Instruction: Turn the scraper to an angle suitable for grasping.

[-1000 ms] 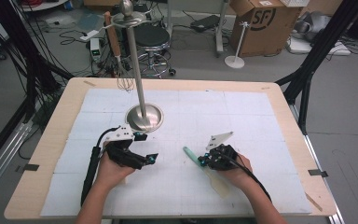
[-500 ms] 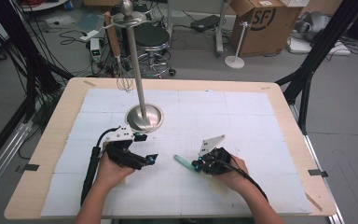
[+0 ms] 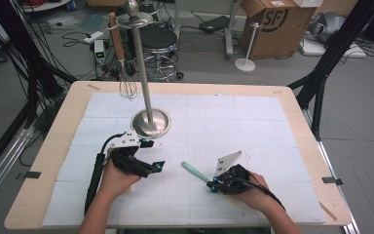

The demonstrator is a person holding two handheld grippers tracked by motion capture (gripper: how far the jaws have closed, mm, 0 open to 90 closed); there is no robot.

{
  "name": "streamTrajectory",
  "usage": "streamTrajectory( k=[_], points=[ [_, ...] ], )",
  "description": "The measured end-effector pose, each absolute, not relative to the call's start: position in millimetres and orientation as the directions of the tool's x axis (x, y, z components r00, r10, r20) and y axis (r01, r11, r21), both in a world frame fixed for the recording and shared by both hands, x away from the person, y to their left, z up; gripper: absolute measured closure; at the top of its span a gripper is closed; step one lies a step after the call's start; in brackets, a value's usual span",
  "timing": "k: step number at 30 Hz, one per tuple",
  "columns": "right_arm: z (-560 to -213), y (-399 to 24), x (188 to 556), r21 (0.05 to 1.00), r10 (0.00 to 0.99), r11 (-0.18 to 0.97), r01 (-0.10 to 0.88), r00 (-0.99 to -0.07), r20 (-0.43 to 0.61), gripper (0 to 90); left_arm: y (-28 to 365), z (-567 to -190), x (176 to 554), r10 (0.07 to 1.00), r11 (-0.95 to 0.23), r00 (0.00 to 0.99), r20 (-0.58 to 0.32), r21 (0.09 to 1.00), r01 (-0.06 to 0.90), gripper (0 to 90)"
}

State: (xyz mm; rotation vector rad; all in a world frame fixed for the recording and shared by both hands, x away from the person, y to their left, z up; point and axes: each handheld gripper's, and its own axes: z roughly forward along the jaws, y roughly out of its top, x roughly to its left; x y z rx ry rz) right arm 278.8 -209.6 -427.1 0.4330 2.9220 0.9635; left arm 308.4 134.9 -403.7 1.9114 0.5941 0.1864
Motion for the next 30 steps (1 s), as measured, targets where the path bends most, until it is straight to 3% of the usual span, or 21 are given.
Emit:
streamTrajectory(
  k=[10,20,30],
  points=[
    [-425,-228,276,0.549,0.291,0.792,0.267,-0.956,0.045,89.5,134,-404,309,0.481,-0.305,0.865,-0.140,0.899,0.315,13.1],
    [-422,-249,291,0.518,0.378,0.795,0.316,-0.926,-0.015,89.5,134,-404,309,0.485,-0.304,0.863,-0.140,0.899,0.317,13.1],
    [-423,-254,301,0.538,0.436,0.764,0.356,-0.900,-0.024,87.9,134,-404,309,0.484,-0.303,0.864,-0.139,0.900,0.315,13.1]
  ],
)
